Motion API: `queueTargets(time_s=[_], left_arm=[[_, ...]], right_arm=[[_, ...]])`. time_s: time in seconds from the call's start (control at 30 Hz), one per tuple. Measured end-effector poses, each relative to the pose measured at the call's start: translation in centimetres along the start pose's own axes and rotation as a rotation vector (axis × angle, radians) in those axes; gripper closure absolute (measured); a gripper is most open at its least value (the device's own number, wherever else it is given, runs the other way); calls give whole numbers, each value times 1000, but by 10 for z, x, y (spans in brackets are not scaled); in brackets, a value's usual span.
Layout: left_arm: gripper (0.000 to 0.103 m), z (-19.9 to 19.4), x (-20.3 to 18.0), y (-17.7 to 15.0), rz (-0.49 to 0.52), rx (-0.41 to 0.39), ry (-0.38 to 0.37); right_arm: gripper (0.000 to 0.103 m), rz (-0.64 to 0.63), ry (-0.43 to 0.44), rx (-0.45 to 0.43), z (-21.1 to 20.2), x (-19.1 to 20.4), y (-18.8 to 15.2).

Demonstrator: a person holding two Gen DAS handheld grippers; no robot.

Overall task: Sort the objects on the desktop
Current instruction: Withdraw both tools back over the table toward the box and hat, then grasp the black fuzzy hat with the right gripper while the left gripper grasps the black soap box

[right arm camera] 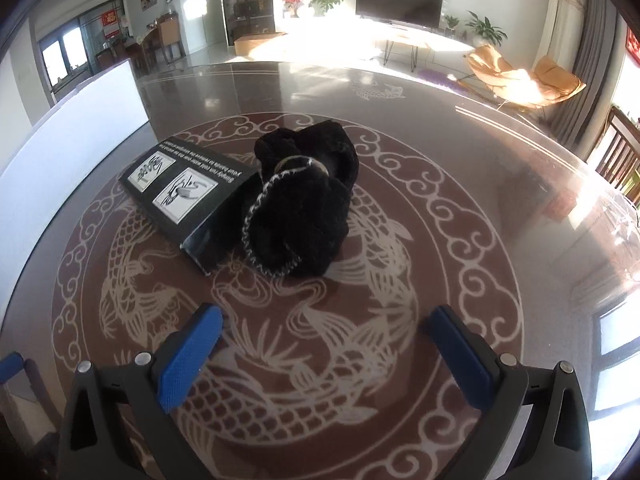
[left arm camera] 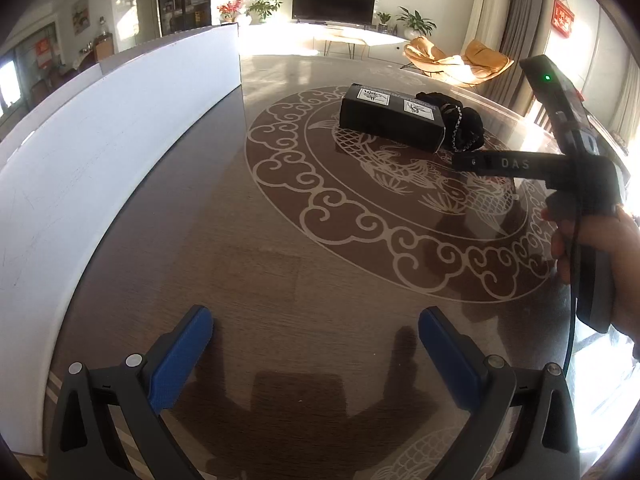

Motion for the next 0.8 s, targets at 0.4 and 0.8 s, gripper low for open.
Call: queueTargets(time_s=[0.4,0.8], left_arm=[[0,-1,0,0,-12,-5,-16],[0,-1,0,1,-11,-3,-15]], right_arm=[[11,-292,96,-65,-14,77,2],[7,-188,29,-28,18,24,43]])
Point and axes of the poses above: each gripper's, at about its wrist camera, not at the fingertips, and z roughly the way its jaws point, x to its left, y to its top, the point moved 7 cm from there along z, roughly the way its jaws point, and after that the axes turned 4 degrees about -z, right-handed, at the moved point
